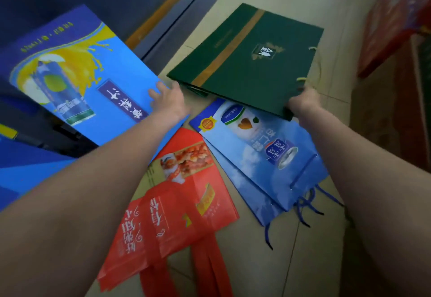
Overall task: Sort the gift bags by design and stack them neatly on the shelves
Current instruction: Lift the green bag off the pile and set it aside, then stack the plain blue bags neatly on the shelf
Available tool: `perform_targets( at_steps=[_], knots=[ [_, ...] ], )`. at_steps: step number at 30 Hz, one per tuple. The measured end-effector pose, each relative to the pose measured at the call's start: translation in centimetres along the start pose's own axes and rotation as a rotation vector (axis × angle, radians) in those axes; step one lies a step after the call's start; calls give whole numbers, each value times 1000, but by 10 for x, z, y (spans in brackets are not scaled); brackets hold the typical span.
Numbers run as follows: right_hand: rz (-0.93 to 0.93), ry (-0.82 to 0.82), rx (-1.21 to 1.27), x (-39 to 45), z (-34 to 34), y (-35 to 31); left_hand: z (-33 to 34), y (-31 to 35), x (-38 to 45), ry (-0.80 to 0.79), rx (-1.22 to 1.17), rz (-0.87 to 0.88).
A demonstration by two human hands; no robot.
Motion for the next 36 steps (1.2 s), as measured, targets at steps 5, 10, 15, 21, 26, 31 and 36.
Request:
perform_targets(
  at_steps=[5,10,15,21,26,31,36],
  knots=[
    [249,-109,47,1,25,50,39,-52,-46,-73,196,77],
    [54,-267,-5,-51,65,40,26,-82,-93,84,178,231],
    [-133,-538,16,-138,120,6,-15,-135,-155,212,255,381],
    [-318,-910,-185,-271,214,-14,-48,-244,-259,162,293,-11],
    [-456,-793,-347,-355,282,-15,-69,-338,-346,38,258,-400],
    [-700,-383,-811,-389,286,-16,-77,-392,-392,-12,289,-501],
    [-986,-828,-675,-454,318,-31,-75,-421,-412,26,180,-601]
  ],
)
Point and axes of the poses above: each hand's wrist, its own x-axis towards the middle knuckle, its own z-axis out of the palm, y = z × x, the point moved 4 cm from there along x, towards the middle knuckle, and after that the axes turned 7 degrees about z, right-handed, at the moved point
